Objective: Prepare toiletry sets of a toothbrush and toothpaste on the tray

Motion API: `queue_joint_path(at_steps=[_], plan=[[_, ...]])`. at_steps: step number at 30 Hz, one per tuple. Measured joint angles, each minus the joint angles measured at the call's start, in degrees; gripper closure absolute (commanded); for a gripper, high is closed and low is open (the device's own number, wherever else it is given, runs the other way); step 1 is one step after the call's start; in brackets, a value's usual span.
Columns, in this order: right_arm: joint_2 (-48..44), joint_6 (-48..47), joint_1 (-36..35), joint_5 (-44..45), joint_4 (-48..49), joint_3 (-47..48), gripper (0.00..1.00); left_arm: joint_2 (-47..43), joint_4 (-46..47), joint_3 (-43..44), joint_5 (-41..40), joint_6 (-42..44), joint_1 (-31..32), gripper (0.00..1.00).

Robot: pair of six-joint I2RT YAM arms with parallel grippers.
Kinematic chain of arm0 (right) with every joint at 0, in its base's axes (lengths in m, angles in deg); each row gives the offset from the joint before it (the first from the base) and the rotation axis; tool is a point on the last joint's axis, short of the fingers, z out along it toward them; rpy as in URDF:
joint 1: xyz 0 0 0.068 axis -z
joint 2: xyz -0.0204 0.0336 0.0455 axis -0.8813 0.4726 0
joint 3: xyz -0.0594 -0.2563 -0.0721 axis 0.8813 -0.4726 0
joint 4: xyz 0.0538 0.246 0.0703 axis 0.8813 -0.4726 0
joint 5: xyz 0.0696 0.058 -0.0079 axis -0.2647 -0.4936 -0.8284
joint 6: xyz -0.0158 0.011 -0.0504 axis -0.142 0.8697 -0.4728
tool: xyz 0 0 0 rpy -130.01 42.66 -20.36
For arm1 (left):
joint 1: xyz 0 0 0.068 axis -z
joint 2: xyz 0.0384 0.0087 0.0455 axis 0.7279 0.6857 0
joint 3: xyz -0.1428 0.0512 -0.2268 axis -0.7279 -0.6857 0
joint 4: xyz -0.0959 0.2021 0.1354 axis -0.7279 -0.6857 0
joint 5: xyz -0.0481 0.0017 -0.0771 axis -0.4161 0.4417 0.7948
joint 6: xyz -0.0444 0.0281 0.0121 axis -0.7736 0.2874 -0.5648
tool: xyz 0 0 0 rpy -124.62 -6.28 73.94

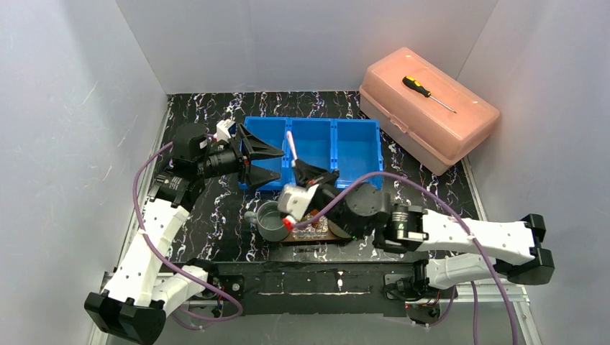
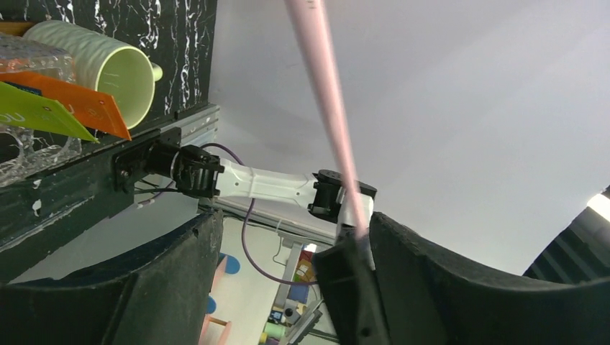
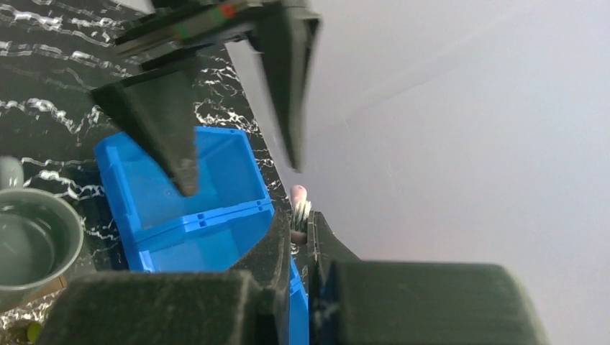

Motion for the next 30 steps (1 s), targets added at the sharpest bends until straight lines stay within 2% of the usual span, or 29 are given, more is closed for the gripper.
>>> queue_joint_path(at_steps=[5, 9, 17, 30], plan=[[-3.04, 9.01, 3.69, -0.92, -4.74, 4.55, 0.99, 1.2, -0.09, 0.0, -0.04, 2.4, 0.0, 0.24], [-4.94, 14.95, 4.48, -1.11, -8.33, 6.93, 0.99, 1.68, -0.13, 0.04, -0.04, 5.29, -0.04, 0.2], [-5.44, 28.48, 5.09, -0.39, -20.33, 12.57, 0.99, 1.75, -1.7, 0.2, 0.02, 10.93, -1.14, 0.19], [-2.54, 51.82, 5.09, -0.39, -44.02, 32.33, 0.99, 2.25, -11.72, 2.54, -0.22, 24.37, -3.67, 0.18]])
